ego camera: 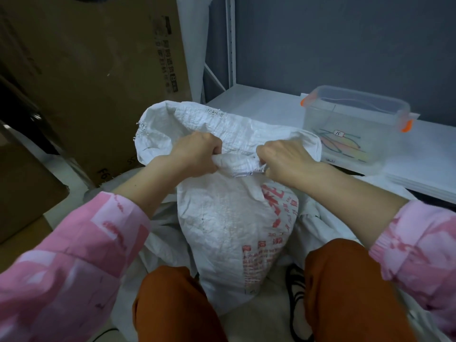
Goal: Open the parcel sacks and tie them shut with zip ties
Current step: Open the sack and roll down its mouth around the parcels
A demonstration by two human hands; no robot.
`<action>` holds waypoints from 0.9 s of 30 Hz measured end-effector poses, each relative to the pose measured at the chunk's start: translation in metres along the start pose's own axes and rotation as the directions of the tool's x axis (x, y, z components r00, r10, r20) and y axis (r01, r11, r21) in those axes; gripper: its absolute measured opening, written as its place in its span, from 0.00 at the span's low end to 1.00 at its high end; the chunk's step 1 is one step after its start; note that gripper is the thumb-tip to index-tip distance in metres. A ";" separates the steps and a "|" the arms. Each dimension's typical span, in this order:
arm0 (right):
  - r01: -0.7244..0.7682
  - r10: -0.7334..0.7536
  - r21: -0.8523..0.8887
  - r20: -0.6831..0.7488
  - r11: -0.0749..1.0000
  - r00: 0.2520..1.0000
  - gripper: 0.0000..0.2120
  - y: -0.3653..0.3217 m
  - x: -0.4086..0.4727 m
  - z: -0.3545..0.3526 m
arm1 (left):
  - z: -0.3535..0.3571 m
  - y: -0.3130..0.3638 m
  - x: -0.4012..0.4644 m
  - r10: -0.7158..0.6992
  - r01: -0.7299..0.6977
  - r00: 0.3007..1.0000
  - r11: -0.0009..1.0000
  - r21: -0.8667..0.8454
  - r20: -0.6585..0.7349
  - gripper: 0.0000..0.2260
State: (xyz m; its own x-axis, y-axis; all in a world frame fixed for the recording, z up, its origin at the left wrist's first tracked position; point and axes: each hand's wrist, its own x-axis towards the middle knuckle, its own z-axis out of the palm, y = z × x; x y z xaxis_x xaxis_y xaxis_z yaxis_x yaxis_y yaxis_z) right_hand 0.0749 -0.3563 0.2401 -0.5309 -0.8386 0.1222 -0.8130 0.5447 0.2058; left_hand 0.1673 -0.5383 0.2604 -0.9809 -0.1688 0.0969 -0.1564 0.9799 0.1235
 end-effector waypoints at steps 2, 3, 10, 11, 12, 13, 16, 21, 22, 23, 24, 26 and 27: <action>0.023 -0.025 -0.038 -0.060 0.999 0.998 0.08 -0.002 -0.003 0.005 | 0.000 0.001 -0.002 -0.015 0.015 1.000 1.000 0.009 0.026 0.09; 0.037 -0.042 -0.050 -0.105 0.998 0.994 0.10 -0.003 -0.004 0.008 | -0.002 0.003 -0.003 -0.016 0.015 0.997 1.000 0.014 0.072 0.11; 0.054 -0.074 -0.072 -0.318 0.996 0.945 0.16 -0.017 -0.006 0.019 | -0.023 0.028 0.005 -0.023 0.070 0.952 0.987 -0.146 0.306 0.13; 0.069 -0.079 -0.041 -0.351 0.997 0.933 0.16 -0.019 -0.005 0.019 | -0.021 0.032 0.007 -0.014 0.064 0.957 0.984 -0.165 0.291 0.13; 0.081 -0.086 -0.030 -0.388 0.996 0.917 0.16 -0.020 -0.004 0.019 | -0.018 0.036 0.009 -0.008 0.059 0.957 0.984 -0.166 0.291 0.13; 0.092 -0.091 -0.018 -0.409 0.996 0.908 0.16 -0.022 -0.005 0.015 | -0.015 0.038 0.011 -0.011 0.058 0.957 0.986 -0.155 0.289 0.12; 0.151 -0.080 0.224 -0.295 0.963 0.952 0.11 -0.017 -0.006 0.015 | -0.001 0.036 0.011 -0.033 0.045 0.989 0.996 -0.082 0.146 0.09; 0.009 0.002 0.481 -0.023 0.877 1.000 0.17 -0.001 -0.003 -0.003 | 0.014 0.037 0.000 0.031 -0.020 0.998 0.983 0.184 -0.056 0.05; -0.003 0.004 0.393 -0.001 0.920 1.000 0.20 0.000 -0.001 -0.005 | 0.014 0.040 -0.001 0.053 -0.039 0.997 0.977 0.210 -0.061 0.07; -0.009 -0.001 0.319 0.031 0.948 1.000 0.20 0.000 0.000 -0.006 | 0.015 0.042 -0.003 0.074 -0.057 0.995 0.972 0.229 -0.067 0.08; 0.000 -0.013 0.259 0.049 0.966 0.999 0.15 -0.001 0.001 -0.006 | 0.016 0.044 -0.004 0.093 -0.071 0.993 0.966 0.247 -0.076 0.08; 0.043 -0.050 0.153 0.044 0.987 0.998 0.07 -0.006 0.000 -0.006 | 0.019 0.045 -0.007 0.115 -0.084 0.989 0.957 0.277 -0.097 0.08; 0.074 -0.077 0.098 0.019 0.992 0.997 0.06 -0.009 -0.002 -0.005 | 0.021 0.046 -0.010 0.105 -0.078 0.991 0.960 0.269 -0.085 0.08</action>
State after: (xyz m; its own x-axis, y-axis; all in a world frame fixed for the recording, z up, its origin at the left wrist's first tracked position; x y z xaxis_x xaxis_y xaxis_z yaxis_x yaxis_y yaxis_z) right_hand 0.0847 -0.3593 0.2426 -0.4715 -0.8775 0.0876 -0.8697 0.4791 0.1184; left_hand 0.1672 -0.4897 0.2447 -0.9784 -0.0738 0.1931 -0.1046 0.9824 -0.1550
